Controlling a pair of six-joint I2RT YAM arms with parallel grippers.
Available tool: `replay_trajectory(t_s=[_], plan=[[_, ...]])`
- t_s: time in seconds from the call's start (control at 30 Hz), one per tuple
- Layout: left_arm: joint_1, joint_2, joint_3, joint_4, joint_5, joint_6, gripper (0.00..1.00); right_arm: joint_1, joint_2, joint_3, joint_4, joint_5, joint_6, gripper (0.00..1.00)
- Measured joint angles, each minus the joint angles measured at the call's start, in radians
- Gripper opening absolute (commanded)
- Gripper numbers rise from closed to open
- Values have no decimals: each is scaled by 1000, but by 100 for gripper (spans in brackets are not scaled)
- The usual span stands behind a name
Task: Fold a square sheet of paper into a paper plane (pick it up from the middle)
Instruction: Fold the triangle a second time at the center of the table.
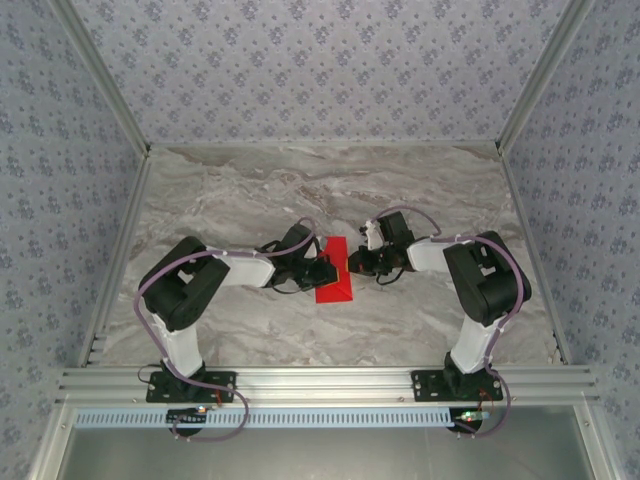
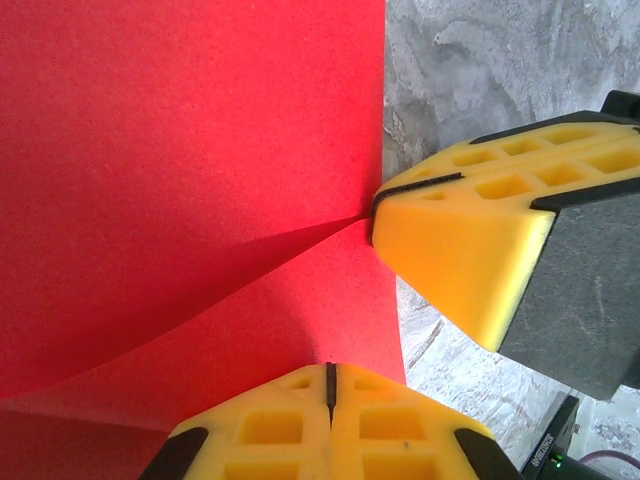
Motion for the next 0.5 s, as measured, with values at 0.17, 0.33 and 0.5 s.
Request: replay_trajectory(t_s=[0.17,0.33,0.5], plan=[[0,0,0,0,0,2,2,0,-2,0,-5,3,0,4],[0,0,0,4,1,8,2,1,-9,-5,-10,8,0,4],[0,-8,0,7,0,9,2,1,-20,-6,-22,11,0,4]])
